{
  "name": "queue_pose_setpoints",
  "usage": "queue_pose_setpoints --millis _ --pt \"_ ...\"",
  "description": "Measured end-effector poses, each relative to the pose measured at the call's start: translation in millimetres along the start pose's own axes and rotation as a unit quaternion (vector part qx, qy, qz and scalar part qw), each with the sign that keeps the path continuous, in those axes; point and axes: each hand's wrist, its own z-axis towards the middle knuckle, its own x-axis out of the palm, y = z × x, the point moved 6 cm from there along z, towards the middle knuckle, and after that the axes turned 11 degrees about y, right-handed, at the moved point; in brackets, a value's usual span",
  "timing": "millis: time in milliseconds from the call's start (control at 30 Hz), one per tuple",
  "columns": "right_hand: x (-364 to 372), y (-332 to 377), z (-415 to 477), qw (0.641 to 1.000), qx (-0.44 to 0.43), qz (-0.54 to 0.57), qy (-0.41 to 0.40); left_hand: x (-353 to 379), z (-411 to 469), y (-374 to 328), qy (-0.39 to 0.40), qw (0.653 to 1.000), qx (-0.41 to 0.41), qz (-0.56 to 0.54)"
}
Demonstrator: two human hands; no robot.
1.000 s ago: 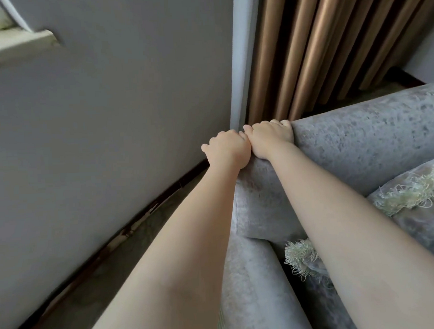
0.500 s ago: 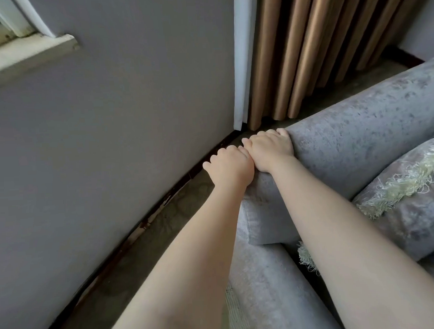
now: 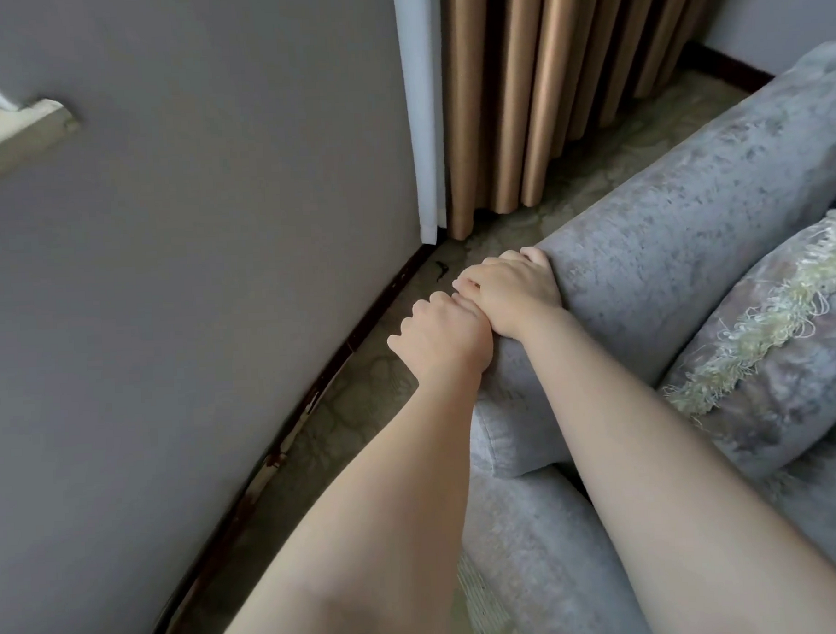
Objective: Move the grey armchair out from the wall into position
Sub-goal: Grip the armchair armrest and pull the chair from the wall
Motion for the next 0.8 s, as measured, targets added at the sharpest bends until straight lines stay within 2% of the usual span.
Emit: queue_pose_setpoints --millis 367,600,800 --pt "-1.2 4.5 -7.2 1.0 0.015 -0.006 -0.012 -1.1 -1.1 3.8 0.023 1.0 0.004 -0.014" --pt "0.7 4.0 -9.4 0.999 0.007 -0.019 -0.039 -3.4 -6.1 3.5 -0.012 0.999 0.023 -0.034" --pt "1.3 2.5 -13.1 0.999 -0.02 -0.011 -0.043 -4.5 -11.8 4.0 -0.04 0.999 -0.001 -0.03"
